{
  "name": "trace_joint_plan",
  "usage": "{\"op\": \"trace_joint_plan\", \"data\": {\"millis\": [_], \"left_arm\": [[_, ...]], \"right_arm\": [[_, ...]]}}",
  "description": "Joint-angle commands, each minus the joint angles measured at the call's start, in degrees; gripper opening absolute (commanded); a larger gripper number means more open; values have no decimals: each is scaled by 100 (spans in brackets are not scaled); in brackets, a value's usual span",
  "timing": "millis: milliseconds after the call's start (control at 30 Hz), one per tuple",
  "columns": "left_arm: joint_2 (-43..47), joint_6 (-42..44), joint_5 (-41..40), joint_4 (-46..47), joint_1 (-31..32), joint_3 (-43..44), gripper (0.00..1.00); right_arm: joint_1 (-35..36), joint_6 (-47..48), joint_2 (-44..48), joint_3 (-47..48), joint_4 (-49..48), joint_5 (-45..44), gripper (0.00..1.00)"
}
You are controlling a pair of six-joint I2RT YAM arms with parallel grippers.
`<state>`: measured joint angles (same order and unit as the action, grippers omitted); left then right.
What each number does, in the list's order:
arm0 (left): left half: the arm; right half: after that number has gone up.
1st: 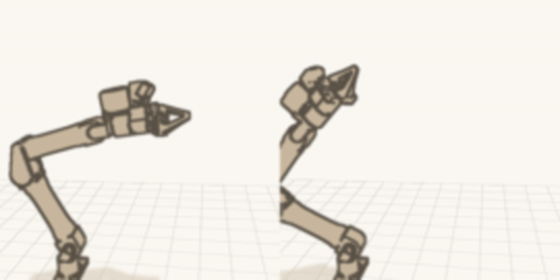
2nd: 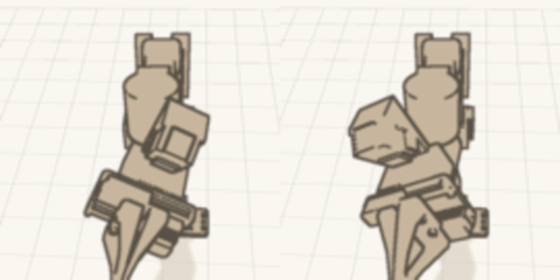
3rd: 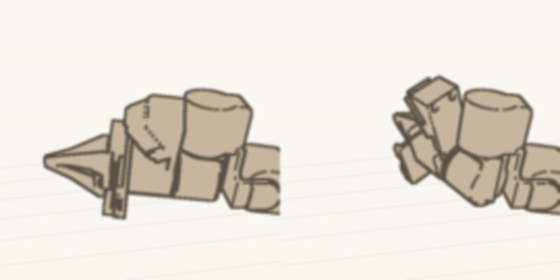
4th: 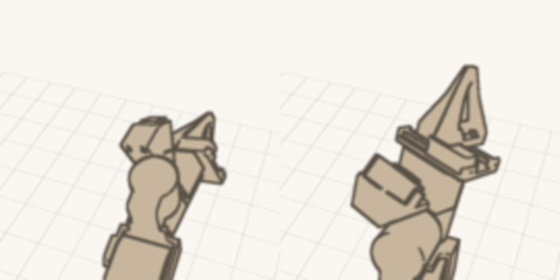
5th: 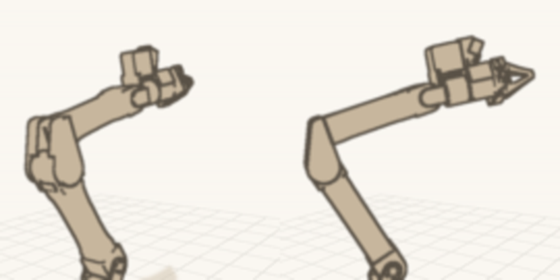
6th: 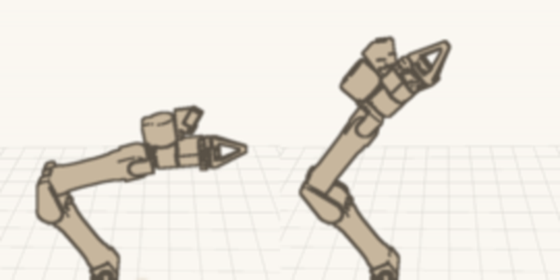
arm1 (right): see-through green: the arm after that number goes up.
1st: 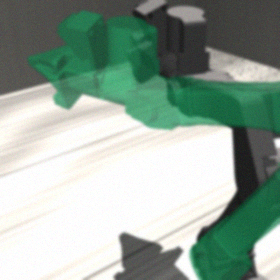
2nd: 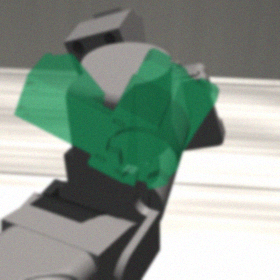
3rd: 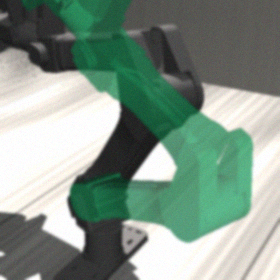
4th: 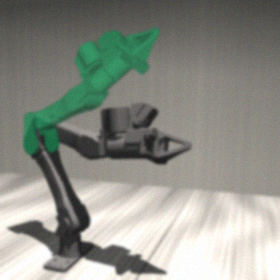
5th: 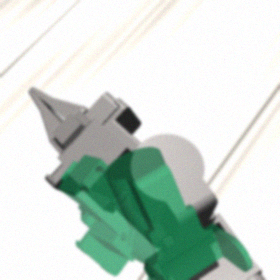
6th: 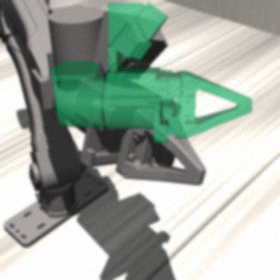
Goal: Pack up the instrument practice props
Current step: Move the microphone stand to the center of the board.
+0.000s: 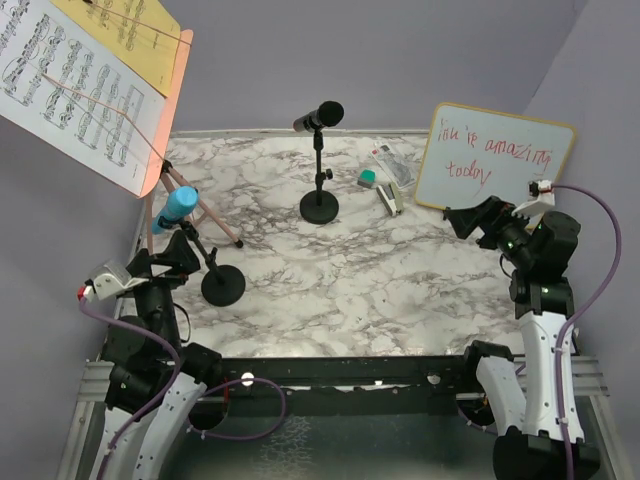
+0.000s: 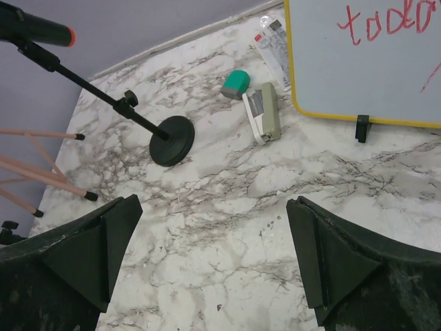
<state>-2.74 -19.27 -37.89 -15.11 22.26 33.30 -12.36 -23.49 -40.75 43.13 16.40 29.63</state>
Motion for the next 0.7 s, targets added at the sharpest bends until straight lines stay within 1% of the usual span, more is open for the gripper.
{"op": "trace_joint_plan", "data": {"millis": [0,267,400,533,667], "left_arm": [[-186,17,207,128,15,-87,99],[-556,716,652,493,15,-281,99],[-834,609,717,650,15,-346,98],[-1171,477,606,883,14,-365,95],[-1480,533,498,1283,7,-471,91]], "right_arm": [[132,25,176,-135,-259,-28,100],[615,106,541,-572,-500,-101,100],[908,235,816,-898,-701,-244,100],[1207,309,1095,-1191,-1004,-379,100],[1490,369,1341,-1402,-1184,-470,100]]}}
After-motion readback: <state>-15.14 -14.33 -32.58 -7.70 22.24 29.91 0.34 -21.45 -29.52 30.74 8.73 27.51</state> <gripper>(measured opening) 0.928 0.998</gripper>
